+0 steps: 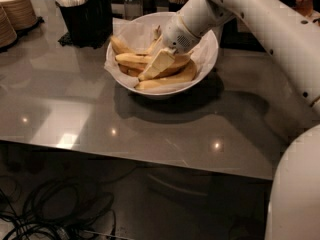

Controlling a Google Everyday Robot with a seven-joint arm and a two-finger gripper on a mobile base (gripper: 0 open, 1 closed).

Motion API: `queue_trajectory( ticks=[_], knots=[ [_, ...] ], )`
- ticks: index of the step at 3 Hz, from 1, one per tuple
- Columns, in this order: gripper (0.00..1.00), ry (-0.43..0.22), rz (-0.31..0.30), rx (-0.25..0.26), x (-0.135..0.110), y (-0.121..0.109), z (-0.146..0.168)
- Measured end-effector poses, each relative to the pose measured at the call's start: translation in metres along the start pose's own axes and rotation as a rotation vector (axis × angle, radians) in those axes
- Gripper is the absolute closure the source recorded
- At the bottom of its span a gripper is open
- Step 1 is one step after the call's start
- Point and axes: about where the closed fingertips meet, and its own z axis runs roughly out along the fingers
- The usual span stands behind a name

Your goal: Pick banana from white bowl

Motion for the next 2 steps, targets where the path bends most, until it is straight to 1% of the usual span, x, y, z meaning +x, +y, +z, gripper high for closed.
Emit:
queue_trajectory(
  ticks=[1, 2],
  knots=[
    [1.00, -0.045, -0.035, 0.026, -0.013, 0.016, -0.030],
    [1.00, -0.159, -0.081, 0.036, -0.023, 0.046, -0.072]
  ],
)
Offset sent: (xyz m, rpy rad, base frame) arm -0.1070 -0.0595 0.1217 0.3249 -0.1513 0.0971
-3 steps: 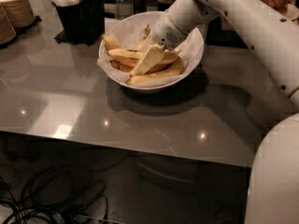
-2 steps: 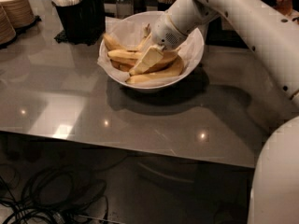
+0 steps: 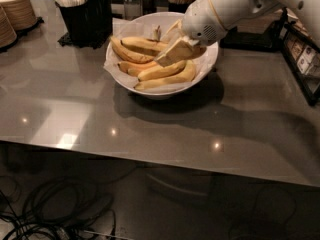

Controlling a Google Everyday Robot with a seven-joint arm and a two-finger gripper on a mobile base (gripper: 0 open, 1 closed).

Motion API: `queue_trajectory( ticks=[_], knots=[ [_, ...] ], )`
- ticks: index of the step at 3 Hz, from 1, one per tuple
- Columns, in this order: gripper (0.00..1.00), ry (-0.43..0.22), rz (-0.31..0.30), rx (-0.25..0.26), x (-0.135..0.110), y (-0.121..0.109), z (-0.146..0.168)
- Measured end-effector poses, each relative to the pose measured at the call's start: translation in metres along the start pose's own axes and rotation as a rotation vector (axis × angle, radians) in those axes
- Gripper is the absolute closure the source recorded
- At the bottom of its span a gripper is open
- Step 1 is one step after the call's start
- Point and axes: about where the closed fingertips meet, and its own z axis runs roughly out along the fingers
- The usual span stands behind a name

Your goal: Pick banana from white bowl

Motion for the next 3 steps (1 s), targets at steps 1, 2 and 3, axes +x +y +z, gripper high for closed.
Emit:
queue_trajectory(
  ticks=[1, 2, 3],
  knots=[
    [1.00, -0.141, 0.003, 0.007, -0.006, 0.039, -0.032],
    [1.00, -0.268, 0.070, 0.003, 0.011, 0.075, -0.041],
    [1.00, -0.389, 0.116, 0.006, 0.023, 0.102, -0.047]
  ],
)
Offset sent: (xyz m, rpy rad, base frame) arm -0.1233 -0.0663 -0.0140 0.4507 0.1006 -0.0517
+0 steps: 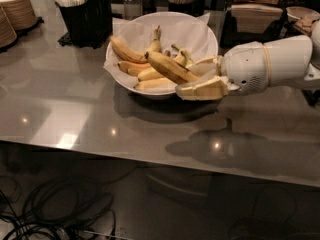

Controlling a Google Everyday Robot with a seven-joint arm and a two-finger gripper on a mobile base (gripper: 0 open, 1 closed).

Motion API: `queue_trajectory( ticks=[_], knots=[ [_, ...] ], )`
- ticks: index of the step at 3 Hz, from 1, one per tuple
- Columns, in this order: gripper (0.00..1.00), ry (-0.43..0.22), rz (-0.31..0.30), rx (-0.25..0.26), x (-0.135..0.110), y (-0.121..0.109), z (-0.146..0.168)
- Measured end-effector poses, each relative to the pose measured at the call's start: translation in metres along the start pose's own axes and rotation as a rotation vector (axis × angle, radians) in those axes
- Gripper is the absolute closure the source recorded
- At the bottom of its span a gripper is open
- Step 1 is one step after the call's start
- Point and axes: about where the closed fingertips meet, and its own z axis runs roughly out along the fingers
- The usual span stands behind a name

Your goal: Pick banana from white bowl

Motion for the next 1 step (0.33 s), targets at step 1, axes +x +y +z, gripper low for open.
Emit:
queue_trajectory(
  ticks=[1],
  knots=[
    [1.00, 0.013, -0.005, -0.001, -0.0022, -0.0020, 0.0016]
  ],
)
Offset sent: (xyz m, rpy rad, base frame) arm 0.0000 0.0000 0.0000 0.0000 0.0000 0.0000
